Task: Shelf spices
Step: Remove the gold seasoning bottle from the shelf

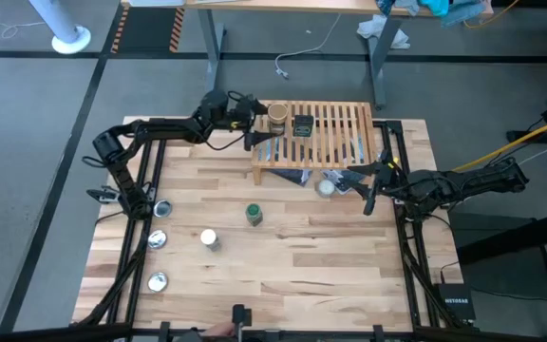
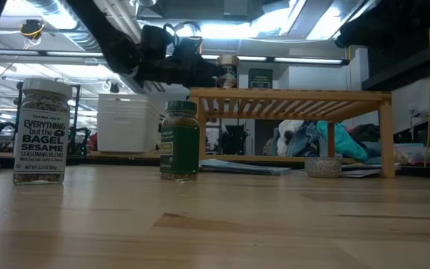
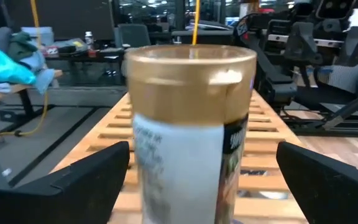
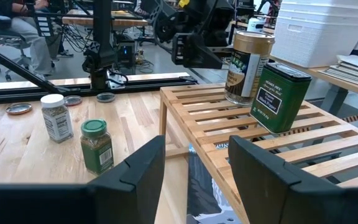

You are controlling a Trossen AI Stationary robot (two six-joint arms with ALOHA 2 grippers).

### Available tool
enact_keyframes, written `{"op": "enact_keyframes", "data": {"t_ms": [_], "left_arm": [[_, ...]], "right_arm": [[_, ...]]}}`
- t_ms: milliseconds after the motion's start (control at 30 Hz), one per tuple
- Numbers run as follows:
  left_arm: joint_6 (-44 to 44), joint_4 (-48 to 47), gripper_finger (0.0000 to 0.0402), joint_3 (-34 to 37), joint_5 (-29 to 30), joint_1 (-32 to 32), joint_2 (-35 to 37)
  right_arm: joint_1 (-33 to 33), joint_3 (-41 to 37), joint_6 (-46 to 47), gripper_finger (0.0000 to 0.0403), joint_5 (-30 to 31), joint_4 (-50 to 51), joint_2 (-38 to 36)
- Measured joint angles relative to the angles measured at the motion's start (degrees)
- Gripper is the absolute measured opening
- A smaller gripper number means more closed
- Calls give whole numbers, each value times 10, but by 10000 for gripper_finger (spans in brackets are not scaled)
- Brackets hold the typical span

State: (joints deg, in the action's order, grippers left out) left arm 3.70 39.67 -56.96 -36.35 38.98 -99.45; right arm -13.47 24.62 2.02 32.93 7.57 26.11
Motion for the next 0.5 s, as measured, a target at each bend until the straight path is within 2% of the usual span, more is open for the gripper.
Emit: {"op": "enact_keyframes", "data": {"t_ms": [133,500], "left_arm": [[0,0,400,-21,-18,-1,-17],[2,0,400,-58,-23,-8,-53]], "right_arm": [[0,0,0,182,0,0,0],[0,0,0,182,0,0,0]]}}
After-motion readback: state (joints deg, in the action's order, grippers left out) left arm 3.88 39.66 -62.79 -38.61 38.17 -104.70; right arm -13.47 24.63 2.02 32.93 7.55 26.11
